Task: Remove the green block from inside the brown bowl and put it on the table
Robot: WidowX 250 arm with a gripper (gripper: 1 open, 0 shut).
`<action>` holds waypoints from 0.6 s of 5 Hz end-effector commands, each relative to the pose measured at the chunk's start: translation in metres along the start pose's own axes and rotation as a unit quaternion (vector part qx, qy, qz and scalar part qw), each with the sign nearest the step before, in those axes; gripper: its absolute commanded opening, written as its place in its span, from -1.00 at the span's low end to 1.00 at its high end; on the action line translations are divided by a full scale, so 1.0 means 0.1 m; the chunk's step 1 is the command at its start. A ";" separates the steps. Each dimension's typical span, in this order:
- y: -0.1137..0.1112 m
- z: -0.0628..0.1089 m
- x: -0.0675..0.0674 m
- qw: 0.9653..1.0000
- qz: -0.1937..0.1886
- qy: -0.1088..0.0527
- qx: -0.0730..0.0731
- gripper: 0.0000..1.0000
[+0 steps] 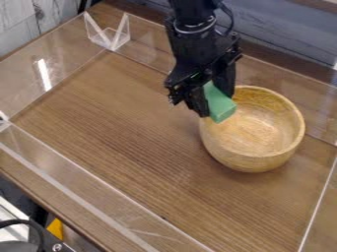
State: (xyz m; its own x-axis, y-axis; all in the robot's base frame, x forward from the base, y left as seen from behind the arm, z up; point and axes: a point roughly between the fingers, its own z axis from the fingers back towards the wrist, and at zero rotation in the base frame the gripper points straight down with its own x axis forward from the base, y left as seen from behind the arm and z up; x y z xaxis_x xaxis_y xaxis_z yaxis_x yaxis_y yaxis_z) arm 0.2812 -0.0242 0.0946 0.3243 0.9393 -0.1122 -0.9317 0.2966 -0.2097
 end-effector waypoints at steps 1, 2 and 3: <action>-0.09 0.14 -0.02 1.000 -0.005 -0.011 -0.026 -1.00; -0.06 0.18 0.11 0.998 0.042 -0.026 -0.029 -1.00; -0.02 0.20 0.24 0.995 0.089 -0.041 -0.031 -1.00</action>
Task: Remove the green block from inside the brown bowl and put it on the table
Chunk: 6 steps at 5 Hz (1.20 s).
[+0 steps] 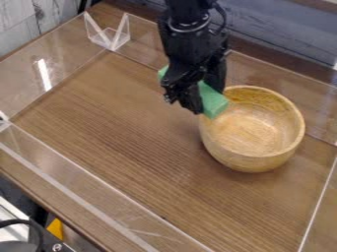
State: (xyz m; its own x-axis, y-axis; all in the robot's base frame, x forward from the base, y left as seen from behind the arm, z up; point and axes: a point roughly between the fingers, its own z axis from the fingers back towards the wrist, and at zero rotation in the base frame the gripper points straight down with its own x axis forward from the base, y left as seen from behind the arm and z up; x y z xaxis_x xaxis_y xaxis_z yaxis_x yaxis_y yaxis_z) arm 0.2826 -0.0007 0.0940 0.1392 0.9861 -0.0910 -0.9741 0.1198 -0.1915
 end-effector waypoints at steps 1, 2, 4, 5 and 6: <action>-0.02 0.15 0.16 0.999 0.036 -0.023 -0.027 -1.00; 0.07 0.09 0.33 0.997 0.065 -0.036 -0.020 -1.00; 0.22 -0.10 0.70 0.994 0.086 -0.060 -0.008 -1.00; 0.26 -0.21 0.80 0.994 0.083 -0.068 -0.004 -1.00; 0.28 -0.22 0.83 0.994 0.079 -0.069 -0.001 -1.00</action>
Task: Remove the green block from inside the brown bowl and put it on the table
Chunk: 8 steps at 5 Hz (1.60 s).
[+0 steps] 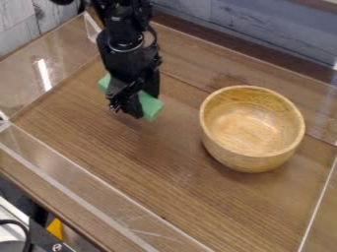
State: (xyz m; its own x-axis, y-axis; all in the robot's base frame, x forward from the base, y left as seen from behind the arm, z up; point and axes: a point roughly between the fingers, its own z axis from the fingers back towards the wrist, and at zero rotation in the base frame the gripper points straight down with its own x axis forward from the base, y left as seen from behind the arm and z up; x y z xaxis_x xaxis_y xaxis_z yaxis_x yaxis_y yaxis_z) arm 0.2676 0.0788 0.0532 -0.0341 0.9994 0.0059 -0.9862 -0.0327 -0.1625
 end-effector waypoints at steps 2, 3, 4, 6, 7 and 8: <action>-0.02 0.09 0.07 1.000 -0.005 -0.005 -0.008 -1.00; -0.01 0.09 0.08 1.000 -0.008 -0.005 -0.006 -1.00; 0.00 0.10 0.09 1.000 -0.011 -0.006 -0.004 -1.00; 0.03 0.10 0.09 1.000 -0.016 -0.006 0.000 -1.00; 0.04 0.10 0.09 1.000 -0.018 -0.006 0.002 -1.00; 0.05 0.11 0.09 1.000 -0.021 -0.006 0.003 -1.00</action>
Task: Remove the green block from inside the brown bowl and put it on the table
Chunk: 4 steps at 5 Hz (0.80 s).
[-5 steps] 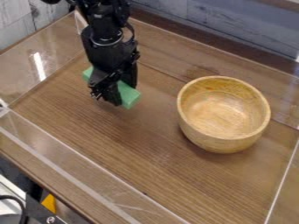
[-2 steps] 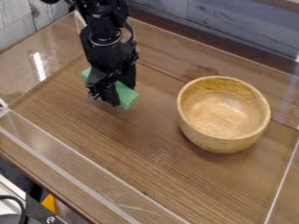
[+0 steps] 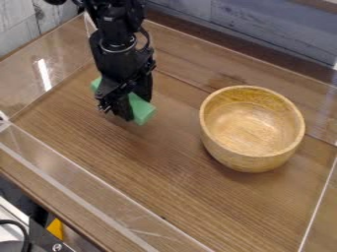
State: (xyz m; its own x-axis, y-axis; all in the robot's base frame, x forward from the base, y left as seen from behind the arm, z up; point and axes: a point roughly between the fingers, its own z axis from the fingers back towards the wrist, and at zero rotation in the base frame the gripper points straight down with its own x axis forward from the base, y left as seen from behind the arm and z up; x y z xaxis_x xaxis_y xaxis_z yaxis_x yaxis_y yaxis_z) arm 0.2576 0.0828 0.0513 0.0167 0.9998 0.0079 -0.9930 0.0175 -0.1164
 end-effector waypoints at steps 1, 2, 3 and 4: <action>-0.03 0.12 0.04 1.000 0.002 -0.009 -0.018 -1.00; -0.03 0.13 0.04 1.000 -0.002 -0.009 -0.017 -1.00; -0.02 0.13 0.04 1.000 -0.005 -0.008 -0.015 -1.00; -0.02 0.14 0.03 1.000 -0.008 -0.008 -0.014 -1.00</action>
State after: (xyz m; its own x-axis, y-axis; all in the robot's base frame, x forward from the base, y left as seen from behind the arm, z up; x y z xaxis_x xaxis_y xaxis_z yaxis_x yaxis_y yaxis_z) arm 0.2547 0.0816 0.0510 0.0407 0.9992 0.0048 -0.9944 0.0410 -0.0971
